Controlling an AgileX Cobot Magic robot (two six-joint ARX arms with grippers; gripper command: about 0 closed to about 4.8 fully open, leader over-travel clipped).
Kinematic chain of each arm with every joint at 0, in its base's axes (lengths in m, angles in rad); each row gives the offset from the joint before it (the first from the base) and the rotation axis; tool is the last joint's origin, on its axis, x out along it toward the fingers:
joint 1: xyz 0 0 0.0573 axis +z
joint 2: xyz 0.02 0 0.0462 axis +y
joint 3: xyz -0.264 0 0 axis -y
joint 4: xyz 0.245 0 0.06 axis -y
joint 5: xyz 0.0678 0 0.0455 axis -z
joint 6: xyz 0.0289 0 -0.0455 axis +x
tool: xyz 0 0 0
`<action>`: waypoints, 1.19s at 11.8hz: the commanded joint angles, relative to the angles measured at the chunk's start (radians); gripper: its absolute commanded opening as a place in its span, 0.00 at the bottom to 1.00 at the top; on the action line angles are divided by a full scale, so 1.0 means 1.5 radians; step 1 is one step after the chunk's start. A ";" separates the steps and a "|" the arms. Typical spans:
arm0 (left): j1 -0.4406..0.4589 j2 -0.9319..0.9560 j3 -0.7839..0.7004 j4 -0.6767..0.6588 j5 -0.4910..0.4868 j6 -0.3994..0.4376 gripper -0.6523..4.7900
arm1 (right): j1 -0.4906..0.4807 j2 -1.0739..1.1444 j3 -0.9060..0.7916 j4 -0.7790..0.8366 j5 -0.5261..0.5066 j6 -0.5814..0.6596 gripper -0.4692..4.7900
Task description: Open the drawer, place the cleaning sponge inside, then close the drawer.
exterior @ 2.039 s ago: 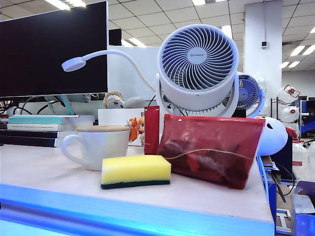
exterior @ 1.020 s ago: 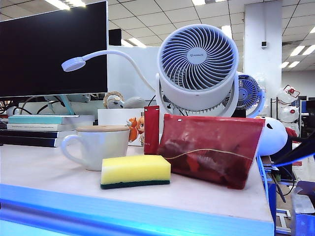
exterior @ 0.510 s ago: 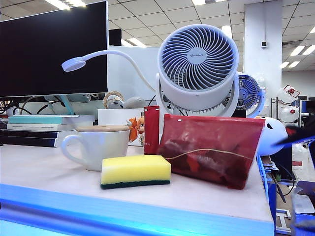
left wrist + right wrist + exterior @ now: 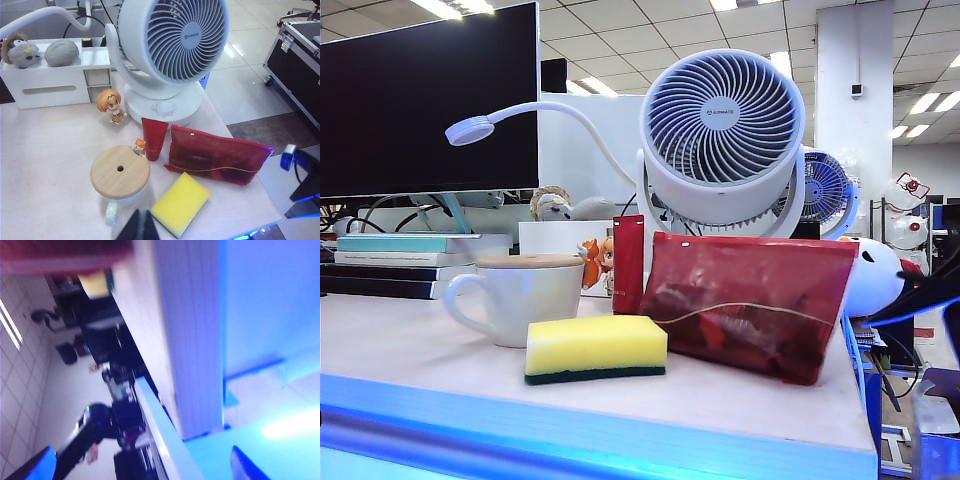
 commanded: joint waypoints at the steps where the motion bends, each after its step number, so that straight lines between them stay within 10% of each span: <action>1: 0.001 -0.001 0.002 0.006 0.003 0.004 0.12 | 0.003 -0.002 0.013 0.018 -0.004 -0.003 1.00; 14: 0.001 -0.001 0.002 0.006 0.003 0.004 0.12 | -0.017 -0.004 0.013 0.047 -0.044 0.000 1.00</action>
